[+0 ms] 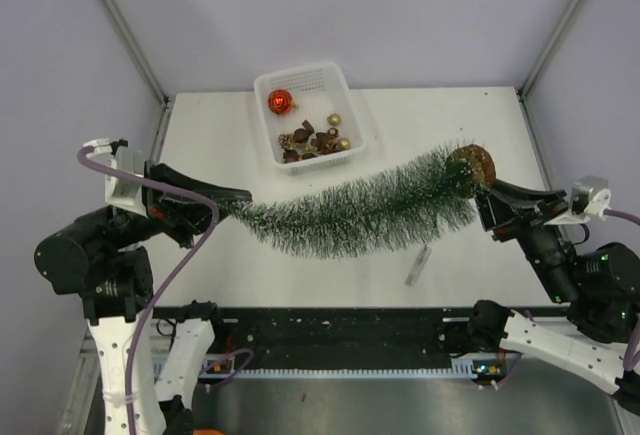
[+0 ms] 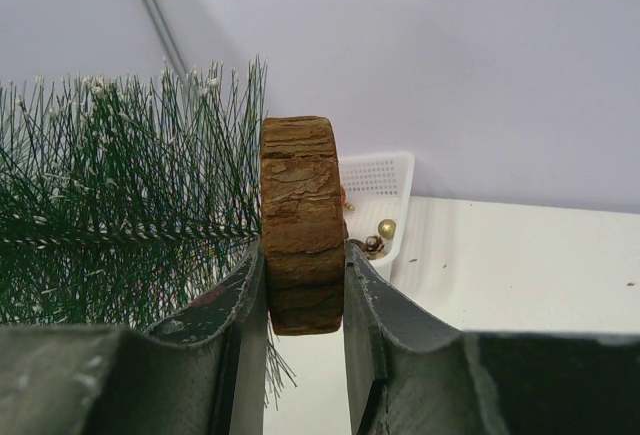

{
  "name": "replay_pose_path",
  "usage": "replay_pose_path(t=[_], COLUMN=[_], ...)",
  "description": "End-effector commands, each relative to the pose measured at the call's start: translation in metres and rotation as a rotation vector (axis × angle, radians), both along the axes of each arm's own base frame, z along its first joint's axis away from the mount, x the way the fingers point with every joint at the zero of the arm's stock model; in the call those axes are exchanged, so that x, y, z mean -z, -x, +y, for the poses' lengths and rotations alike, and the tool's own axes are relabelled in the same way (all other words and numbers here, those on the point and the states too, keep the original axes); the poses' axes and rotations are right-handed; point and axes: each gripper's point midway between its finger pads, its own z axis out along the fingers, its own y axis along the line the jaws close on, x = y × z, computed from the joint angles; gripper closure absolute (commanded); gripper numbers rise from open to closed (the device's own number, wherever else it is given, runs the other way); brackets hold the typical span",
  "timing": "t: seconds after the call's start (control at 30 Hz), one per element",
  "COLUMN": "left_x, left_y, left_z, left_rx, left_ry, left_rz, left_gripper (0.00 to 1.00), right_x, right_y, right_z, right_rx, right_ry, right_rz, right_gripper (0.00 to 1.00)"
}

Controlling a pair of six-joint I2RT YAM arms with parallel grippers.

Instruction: Decorate the small christmas tree

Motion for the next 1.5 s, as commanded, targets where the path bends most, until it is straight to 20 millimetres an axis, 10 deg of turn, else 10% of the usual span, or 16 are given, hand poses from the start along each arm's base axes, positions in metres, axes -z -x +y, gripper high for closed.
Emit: replay_pose_path(t=[0.0,0.53,0.8,1.0,1.3,1.47], left_x=[-0.011,-0.025,-0.009,0.025,0.016,0.007], left_y=[0.025,0.018,-0.045,-0.056,-0.039,-0.028], left_z=[-0.003,0.005,0.034,0.038,0.042,0.041], left_rx=[0.029,-0.127,-0.410,-0.449,-0.498,-0.503], left_ry=[-0.006,0.085,0.150,0.081,0.055,0.057], left_rz=[-0.063,-0.127,-0.089,-0.087,-0.171,-0.186], left_gripper=[1.00,1.00,0.99,0.63,0.04,0.01], right_x=[-0.035,0.016,0.056,0.093,0.145,0.154], right_y=[-0.001,-0.049,-0.043,-0.039,-0.070,-0.084], right_z=[-0.019,0.033,0.086,0.126,0.144,0.156], right_rx=[0.053,0.172,-0.027,-0.151,-0.271,-0.311], right_ry=[-0.165,-0.101,-0.017,-0.026,-0.196,-0.185], right_rz=[-0.010,0.163,0.212,0.344,0.595,0.663], right_gripper=[1.00,1.00,1.00,1.00,1.00,1.00])
